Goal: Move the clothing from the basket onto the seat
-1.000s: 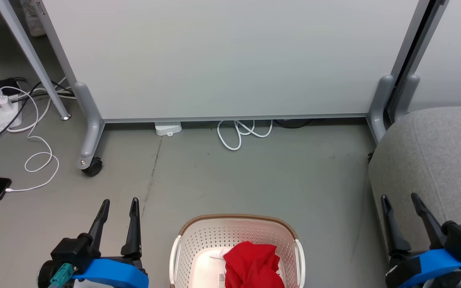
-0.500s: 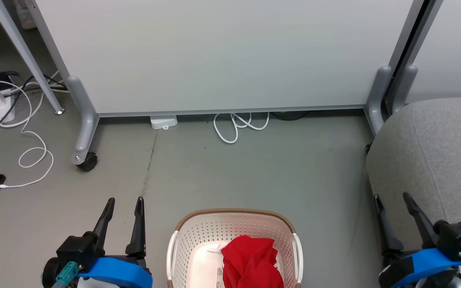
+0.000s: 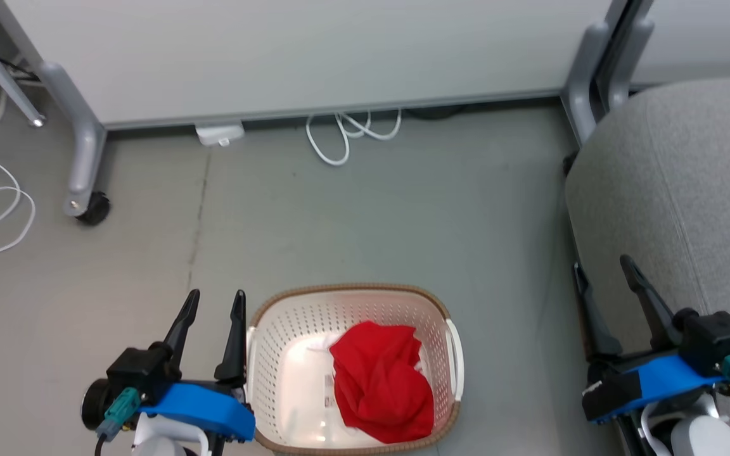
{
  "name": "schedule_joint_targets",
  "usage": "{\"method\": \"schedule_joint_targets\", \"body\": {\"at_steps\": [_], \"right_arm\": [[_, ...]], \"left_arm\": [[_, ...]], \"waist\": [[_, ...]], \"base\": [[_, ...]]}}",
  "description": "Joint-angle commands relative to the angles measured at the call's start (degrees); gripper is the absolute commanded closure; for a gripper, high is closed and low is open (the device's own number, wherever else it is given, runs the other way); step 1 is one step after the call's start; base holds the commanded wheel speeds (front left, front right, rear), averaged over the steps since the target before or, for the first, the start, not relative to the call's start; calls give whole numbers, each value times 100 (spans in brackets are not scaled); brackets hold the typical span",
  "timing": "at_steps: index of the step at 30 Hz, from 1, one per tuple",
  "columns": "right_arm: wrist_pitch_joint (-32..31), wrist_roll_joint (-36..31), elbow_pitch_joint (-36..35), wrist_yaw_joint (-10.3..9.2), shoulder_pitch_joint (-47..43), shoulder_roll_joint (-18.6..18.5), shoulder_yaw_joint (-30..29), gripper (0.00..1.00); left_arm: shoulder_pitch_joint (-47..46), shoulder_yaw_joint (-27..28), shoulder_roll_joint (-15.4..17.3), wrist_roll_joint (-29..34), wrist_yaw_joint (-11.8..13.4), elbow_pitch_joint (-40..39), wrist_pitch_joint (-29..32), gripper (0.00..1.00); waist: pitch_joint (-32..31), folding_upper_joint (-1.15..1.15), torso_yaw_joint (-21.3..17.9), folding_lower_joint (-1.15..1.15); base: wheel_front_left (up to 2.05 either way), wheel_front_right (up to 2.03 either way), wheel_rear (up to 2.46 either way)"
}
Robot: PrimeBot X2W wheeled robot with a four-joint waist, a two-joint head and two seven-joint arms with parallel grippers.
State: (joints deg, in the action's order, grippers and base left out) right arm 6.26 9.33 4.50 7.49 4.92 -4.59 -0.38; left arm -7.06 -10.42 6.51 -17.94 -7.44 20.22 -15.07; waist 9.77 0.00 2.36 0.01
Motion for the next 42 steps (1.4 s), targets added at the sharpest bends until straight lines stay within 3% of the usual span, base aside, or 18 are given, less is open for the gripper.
{"method": "schedule_joint_targets", "body": {"at_steps": [1, 15, 33, 42], "right_arm": [[43, 15, -28, 1, 118, -24, 24, 0], [265, 44, 23, 1, 1022, -120, 414, 0], [575, 125, 116, 1, 1585, 25, 762, 0], [706, 161, 60, 1, 1910, 104, 947, 0]], "left_arm": [[-143, -27, 23, 6, -8, 24, -15, 0], [-1182, -1090, 144, -246, -8, 1049, -15, 0], [-2374, -2691, 287, -1229, -8, 2688, -15, 0], [-3166, -3043, 326, -1491, -8, 3427, -8, 0]], "waist": [[343, 0, -201, -1], [1683, 0, -776, -1], [2798, 0, -1305, -1], [3455, 0, -1574, -1]], "base": [[0, 0, 0], [0, 0, 0], [0, 0, 0], [0, 0, 0]]}}
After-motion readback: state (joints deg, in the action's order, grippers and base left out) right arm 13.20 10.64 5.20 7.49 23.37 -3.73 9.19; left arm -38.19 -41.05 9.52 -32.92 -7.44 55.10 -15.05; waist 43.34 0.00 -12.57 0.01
